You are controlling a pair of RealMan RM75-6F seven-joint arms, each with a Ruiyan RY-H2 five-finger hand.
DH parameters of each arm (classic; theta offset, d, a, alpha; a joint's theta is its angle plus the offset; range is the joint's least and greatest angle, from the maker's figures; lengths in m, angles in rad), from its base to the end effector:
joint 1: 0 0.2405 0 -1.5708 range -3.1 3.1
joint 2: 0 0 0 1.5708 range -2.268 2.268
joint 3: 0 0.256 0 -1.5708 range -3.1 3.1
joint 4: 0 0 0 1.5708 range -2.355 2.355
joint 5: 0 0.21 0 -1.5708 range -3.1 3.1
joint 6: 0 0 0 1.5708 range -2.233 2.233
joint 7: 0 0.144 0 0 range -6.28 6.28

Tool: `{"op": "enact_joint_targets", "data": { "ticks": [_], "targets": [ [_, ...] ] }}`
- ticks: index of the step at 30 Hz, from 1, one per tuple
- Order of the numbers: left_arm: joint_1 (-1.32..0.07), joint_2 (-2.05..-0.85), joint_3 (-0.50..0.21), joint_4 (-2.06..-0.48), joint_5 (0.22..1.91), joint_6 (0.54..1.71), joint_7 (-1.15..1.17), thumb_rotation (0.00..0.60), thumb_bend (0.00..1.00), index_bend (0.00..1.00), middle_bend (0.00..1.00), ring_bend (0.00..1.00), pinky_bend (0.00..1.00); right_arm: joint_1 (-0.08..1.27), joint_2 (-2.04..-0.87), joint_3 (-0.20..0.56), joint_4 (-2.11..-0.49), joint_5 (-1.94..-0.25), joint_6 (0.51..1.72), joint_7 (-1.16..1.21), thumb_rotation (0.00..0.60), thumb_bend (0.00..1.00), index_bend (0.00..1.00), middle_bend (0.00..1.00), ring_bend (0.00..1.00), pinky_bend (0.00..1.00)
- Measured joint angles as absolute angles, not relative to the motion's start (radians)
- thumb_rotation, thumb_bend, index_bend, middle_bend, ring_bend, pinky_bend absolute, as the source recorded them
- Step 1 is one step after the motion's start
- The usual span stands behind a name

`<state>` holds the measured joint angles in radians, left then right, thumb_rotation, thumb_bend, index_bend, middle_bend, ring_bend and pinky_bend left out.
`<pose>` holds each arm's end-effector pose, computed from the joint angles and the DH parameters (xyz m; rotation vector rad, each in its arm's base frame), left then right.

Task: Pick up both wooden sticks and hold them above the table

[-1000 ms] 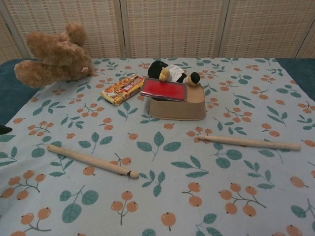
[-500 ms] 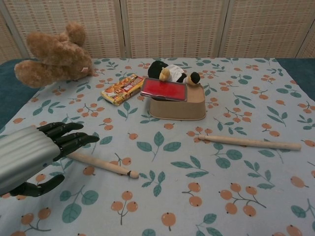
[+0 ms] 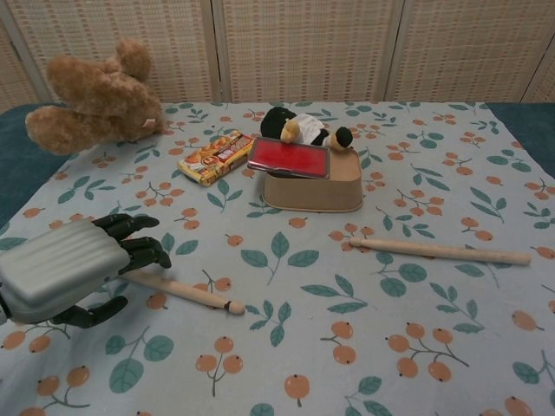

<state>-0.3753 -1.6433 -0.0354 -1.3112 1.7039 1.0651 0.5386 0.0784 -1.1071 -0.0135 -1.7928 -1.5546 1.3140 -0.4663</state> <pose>-0.2217 0.2319 -0.0515 -2.0963 -0.4437 -0.7386 -0.2795 -0.1584 0.1145 1.6992 -0.7798 0.5929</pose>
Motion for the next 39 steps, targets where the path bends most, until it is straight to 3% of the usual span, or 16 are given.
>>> {"op": "enact_joint_targets", "data": {
  "ticks": [14, 25, 33, 39],
  "targets": [
    [-0.404, -1.679, -0.016, -1.232, 1.667, 1.09, 0.549, 0.6, 0.45, 0.38, 0.37, 0.13, 0.13, 0.089, -1.109, -0.021, -1.788, -1.531, 1.309, -0.465, 0.6, 0.35, 0.0, 0.0, 0.0, 0.0],
    [-0.414, -1.697, 0.005, -1.187, 1.665, 1.136, 0.519, 0.6, 0.46, 0.52, 0.54, 0.24, 0.14, 0.095, -1.114, -0.028, -1.787, -1.518, 1.308, -0.477, 0.6, 0.35, 0.0, 0.0, 0.0, 0.0],
    [-0.418, -1.701, 0.017, -1.172, 1.657, 1.149, 0.519, 0.6, 0.46, 0.54, 0.57, 0.28, 0.14, 0.096, -1.115, -0.032, -1.791, -1.517, 1.316, -0.484, 0.6, 0.35, 0.0, 0.0, 0.0, 0.0],
    [-0.416, -1.711, 0.017, -1.154, 1.663, 1.188, 0.532, 0.6, 0.5, 0.68, 0.73, 0.39, 0.16, 0.102, -1.123, -0.033, -1.79, -1.516, 1.312, -0.491, 0.6, 0.35, 0.0, 0.0, 0.0, 0.0]
  ]
}}
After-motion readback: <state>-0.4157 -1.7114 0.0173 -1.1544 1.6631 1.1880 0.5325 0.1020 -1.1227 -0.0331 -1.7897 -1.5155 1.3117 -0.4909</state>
